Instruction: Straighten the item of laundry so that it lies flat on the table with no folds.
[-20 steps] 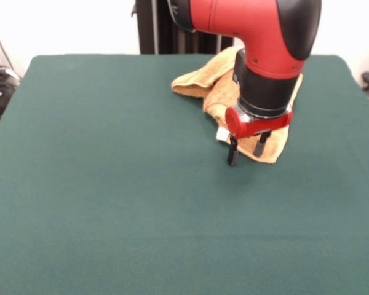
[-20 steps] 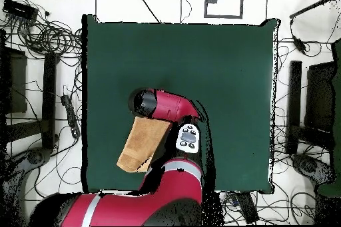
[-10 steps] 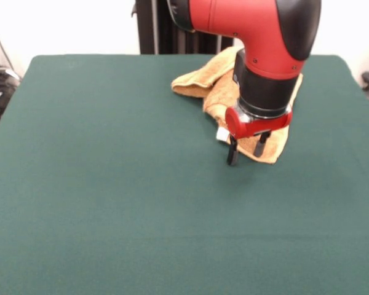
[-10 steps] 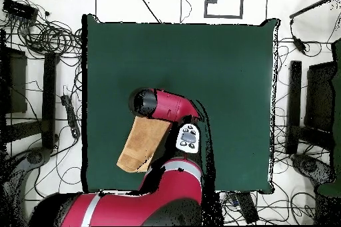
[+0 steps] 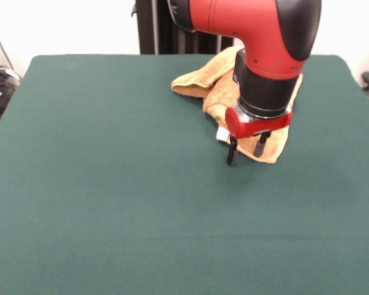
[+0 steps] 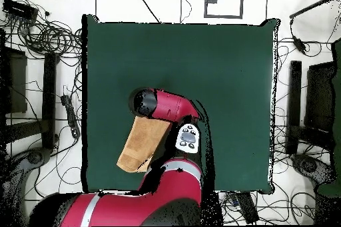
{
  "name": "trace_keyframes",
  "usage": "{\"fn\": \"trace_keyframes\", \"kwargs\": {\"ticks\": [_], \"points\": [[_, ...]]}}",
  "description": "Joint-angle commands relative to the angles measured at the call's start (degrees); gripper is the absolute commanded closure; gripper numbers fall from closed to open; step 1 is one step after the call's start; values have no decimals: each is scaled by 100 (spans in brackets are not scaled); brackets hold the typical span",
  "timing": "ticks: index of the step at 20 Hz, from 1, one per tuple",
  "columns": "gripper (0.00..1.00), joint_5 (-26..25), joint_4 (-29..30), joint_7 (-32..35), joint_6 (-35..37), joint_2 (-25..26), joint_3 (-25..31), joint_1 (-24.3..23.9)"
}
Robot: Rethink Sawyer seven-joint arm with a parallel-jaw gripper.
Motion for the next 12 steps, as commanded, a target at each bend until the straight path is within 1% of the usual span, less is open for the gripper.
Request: {"fn": "trace_keyframes", "kwargs": {"ticks": [1, 12], "points": [[0, 434, -70, 1673, -75, 1007, 895, 225], [0, 480, -66, 1722, -52, 1014, 849, 255]]}}
